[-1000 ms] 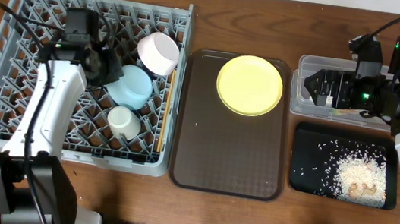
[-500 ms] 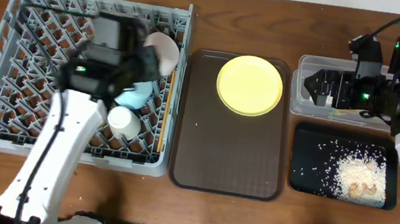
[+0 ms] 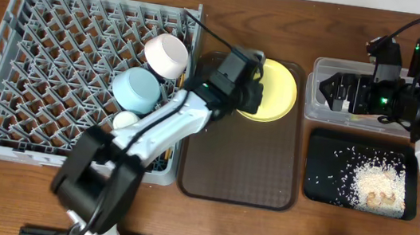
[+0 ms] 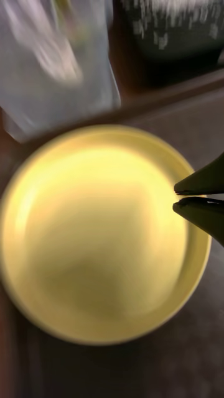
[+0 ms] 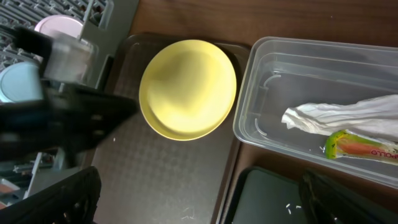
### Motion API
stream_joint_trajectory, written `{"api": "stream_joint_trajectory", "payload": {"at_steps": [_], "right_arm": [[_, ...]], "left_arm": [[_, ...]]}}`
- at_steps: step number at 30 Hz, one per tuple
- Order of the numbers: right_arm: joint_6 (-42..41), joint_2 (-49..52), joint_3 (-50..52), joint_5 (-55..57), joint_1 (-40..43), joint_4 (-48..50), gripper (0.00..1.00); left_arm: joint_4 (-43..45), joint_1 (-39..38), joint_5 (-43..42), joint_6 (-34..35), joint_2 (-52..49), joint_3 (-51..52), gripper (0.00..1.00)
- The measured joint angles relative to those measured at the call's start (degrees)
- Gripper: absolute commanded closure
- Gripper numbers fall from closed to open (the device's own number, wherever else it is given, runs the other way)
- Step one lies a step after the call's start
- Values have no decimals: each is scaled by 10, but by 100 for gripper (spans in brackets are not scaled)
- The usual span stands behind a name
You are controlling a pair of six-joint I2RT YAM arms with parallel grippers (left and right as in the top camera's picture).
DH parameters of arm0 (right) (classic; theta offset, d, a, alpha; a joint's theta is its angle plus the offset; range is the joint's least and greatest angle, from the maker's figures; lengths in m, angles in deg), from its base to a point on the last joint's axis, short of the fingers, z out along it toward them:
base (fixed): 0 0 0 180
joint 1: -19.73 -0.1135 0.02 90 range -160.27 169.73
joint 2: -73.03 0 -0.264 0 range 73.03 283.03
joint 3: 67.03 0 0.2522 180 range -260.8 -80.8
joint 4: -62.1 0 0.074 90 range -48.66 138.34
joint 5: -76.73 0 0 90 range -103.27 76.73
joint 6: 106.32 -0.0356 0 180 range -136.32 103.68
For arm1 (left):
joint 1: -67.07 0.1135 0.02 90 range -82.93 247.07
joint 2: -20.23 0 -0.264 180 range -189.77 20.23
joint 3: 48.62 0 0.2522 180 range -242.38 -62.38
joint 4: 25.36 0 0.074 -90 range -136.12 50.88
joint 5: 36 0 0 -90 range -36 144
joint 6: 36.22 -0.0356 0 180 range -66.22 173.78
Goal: Sort waste into correct bins and load items into the dishwasher
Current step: 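Lift the yellow plate and carry it left into the dish rack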
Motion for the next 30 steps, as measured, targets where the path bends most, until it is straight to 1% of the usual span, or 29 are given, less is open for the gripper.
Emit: {"api": "stream_joint_trajectory", "payload": {"at_steps": [3, 7, 13, 16, 18, 19, 21, 22, 24, 27, 30], "right_arm": [[0, 0, 0, 0, 0, 0, 1], [0, 0, 0, 0, 0, 0, 1], [0, 0, 0, 0, 0, 0, 1], [0, 0, 0, 0, 0, 0, 1], [0, 0, 0, 0, 0, 0, 1], [0, 0, 0, 0, 0, 0, 1], [0, 0, 0, 0, 0, 0, 1], [0, 0, 0, 0, 0, 0, 1], [0, 0, 0, 0, 0, 0, 1], [0, 0, 0, 0, 0, 0, 1], [0, 0, 0, 0, 0, 0, 1]], "left_arm": [[3, -1, 15, 0, -51, 0, 90], [-20, -1, 24, 0, -78, 0, 90], [-105, -1, 39, 0, -78, 0, 90], [-175, 0, 83, 0, -60, 0, 90], [-206, 0, 110, -1, -37, 1, 89], [-218, 0, 118, -3, -23, 1, 86], [-230, 0, 129, -7, 8, 1, 68], [-232, -1, 133, -8, 29, 1, 56], [-230, -1, 130, -12, 59, 1, 44], [-205, -1, 90, -15, 98, 1, 20], [-165, -3, 38, -11, 108, 1, 11]]}}
